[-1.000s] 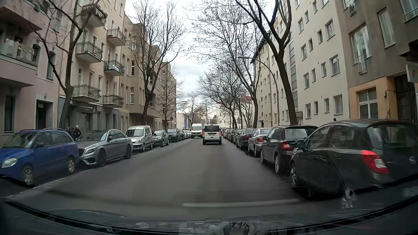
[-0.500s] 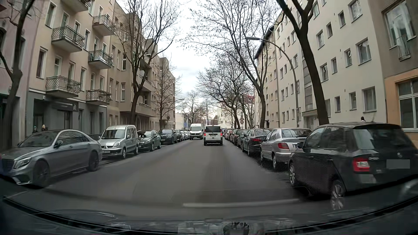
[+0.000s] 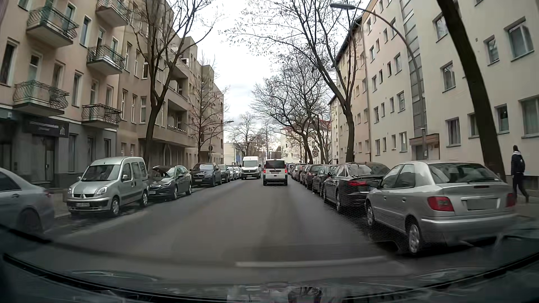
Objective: Follow the waypoints while adhering to traffic rules and regulations
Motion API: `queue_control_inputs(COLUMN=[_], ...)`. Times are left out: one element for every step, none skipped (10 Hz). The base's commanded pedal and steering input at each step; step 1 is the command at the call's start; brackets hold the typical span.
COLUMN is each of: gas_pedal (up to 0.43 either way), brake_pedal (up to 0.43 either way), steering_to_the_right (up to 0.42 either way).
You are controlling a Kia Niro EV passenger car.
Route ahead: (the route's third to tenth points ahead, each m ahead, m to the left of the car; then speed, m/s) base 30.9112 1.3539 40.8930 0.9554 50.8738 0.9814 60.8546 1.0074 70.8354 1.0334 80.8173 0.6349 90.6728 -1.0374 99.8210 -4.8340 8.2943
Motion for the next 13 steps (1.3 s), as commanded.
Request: queue_control_inputs(gas_pedal=[0.0,0.0,0.0,0.0,0.0,0.0,0.0,0.0,0.0,0.0,0.0,0.0,0.0], brake_pedal=[0.012,0.012,0.012,0.012,0.012,0.012,0.012,0.012,0.012,0.012,0.012,0.012,0.012], steering_to_the_right=[-0.004,-0.003,-0.003,-0.003,-0.003,-0.003,-0.003,-0.003,-0.004,-0.003,-0.003,-0.003,-0.003])
